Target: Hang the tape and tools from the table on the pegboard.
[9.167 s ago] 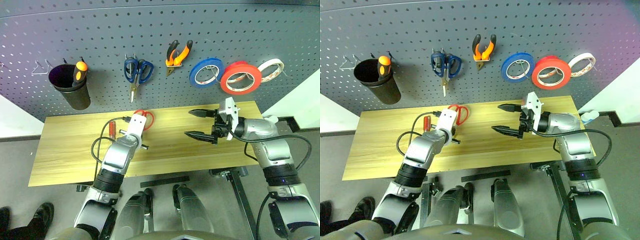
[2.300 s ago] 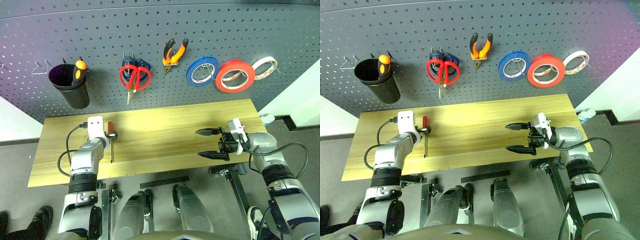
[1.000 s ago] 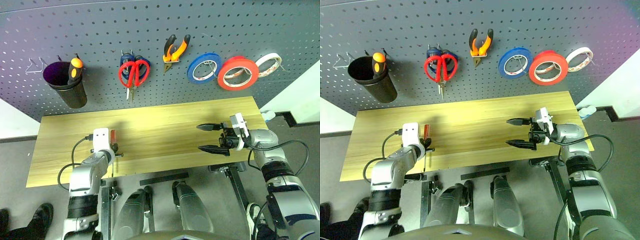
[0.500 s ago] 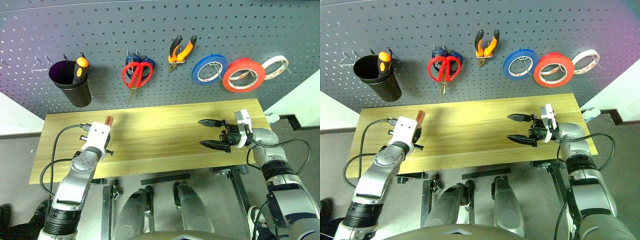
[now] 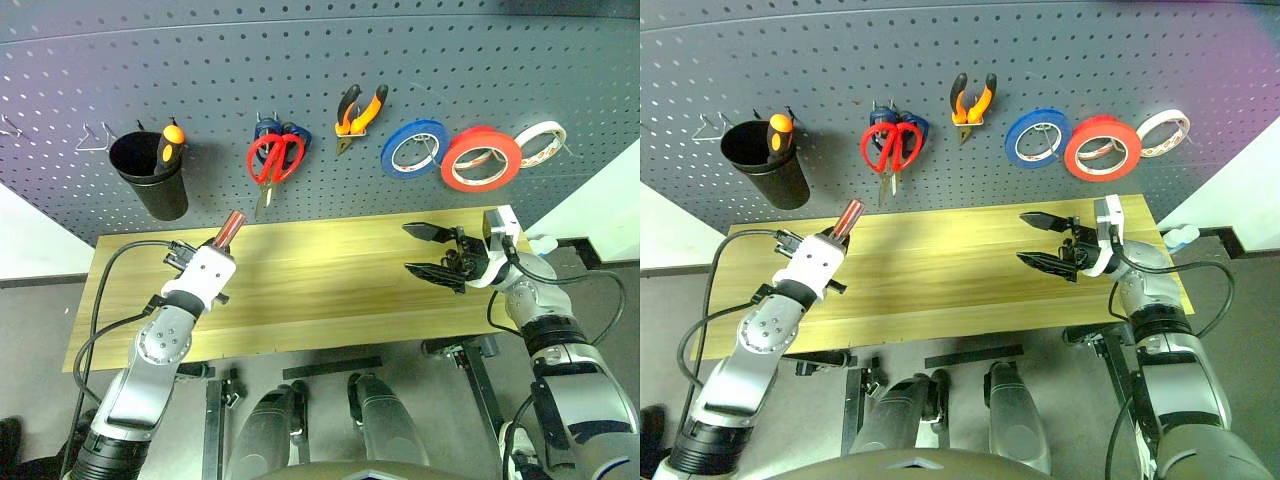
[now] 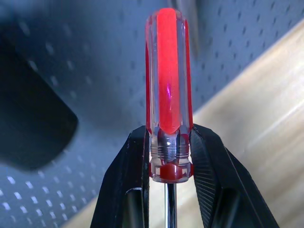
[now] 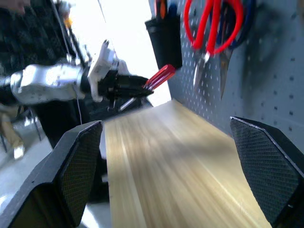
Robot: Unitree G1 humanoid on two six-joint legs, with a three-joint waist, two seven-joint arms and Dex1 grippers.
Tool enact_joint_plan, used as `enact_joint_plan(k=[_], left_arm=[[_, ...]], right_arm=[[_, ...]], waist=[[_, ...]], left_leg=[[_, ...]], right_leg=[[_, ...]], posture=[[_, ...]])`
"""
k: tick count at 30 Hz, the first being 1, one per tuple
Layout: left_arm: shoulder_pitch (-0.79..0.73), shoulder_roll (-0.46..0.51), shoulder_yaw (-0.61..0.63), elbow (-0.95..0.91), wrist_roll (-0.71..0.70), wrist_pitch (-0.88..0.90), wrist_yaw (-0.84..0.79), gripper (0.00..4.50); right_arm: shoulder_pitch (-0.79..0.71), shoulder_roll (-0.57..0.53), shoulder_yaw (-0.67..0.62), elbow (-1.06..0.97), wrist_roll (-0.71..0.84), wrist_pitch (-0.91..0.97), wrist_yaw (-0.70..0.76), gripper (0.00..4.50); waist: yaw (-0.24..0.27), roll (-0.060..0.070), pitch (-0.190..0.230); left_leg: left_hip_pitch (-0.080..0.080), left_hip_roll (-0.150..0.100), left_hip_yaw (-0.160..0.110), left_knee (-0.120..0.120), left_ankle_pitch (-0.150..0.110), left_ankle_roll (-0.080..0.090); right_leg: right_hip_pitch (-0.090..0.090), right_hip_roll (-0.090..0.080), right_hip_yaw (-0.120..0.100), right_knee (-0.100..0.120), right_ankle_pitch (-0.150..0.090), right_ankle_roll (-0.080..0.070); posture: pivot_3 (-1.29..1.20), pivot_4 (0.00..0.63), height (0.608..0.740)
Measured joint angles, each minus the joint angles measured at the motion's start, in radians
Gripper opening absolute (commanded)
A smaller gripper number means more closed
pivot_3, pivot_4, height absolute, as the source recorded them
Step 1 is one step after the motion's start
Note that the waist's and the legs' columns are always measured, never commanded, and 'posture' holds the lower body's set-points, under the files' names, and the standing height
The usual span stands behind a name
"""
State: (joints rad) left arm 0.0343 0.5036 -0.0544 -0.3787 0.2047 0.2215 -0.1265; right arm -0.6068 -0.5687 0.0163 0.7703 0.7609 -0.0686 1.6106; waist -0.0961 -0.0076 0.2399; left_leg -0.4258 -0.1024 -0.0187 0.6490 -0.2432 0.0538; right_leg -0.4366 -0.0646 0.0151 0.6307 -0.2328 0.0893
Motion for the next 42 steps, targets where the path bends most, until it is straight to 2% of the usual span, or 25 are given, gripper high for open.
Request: enact_joint_plan(k=[10, 14, 20, 29, 42], left_arm=[[0.013, -0.005, 0.117, -0.056, 0.07, -0.193, 0.055, 0.86], [-0.048, -0.011, 0.144, -0.072, 0.075, -0.232, 0.064, 0.86], [-0.223, -0.005, 0.171, -0.06, 0.069, -0.235, 0.048, 0.86], [-0.432, 0.028, 0.202, 0.047, 0.058, -0.237, 0.026, 0.86], [-0.521, 0.061, 0.229, 0.327, 0.049, -0.386, 0.055, 0.86]], right_arm=[[-0.025, 0.0, -0.035, 0.042, 0.029, 0.059, 0.0, 4.5], [-0.031, 0.002, -0.04, 0.042, 0.034, 0.073, 0.0, 4.5], [-0.038, 0.007, -0.053, 0.042, 0.046, 0.093, 0.0, 4.5], [-0.04, 0.016, -0.072, 0.045, 0.053, 0.123, 0.0, 4.5], [-0.026, 0.026, -0.083, 0.02, 0.088, 0.201, 0.0, 4.5]], waist=[[-0.001, 0.005, -0.037], [0.001, 0.007, -0.047], [-0.001, 0.008, -0.063], [-0.003, 0.009, -0.071], [-0.005, 0.009, -0.072]], left_leg=[[0.001, 0.0, 0.0, 0.001, 0.0, 0.0], [0.001, 0.0, 0.0, 0.002, 0.0, 0.0], [0.002, 0.0, 0.0, 0.004, 0.0, 0.0], [0.003, -0.001, 0.0, 0.006, 0.001, 0.0], [0.003, -0.001, 0.0, 0.016, 0.0, 0.0]], right_leg=[[0.001, 0.0, 0.0, 0.0, 0.001, 0.0], [0.002, 0.0, 0.0, 0.001, 0.001, 0.001], [0.003, 0.001, 0.0, 0.001, 0.002, 0.002], [0.004, 0.001, 0.0, 0.003, 0.002, 0.002], [0.004, 0.001, 0.0, 0.013, 0.002, 0.002]], posture=[[-0.2, 0.107, 0.74], [-0.19, 0.103, 0.74], [-0.19, 0.099, 0.74], [-0.19, 0.103, 0.74], [-0.21, 0.118, 0.74]])
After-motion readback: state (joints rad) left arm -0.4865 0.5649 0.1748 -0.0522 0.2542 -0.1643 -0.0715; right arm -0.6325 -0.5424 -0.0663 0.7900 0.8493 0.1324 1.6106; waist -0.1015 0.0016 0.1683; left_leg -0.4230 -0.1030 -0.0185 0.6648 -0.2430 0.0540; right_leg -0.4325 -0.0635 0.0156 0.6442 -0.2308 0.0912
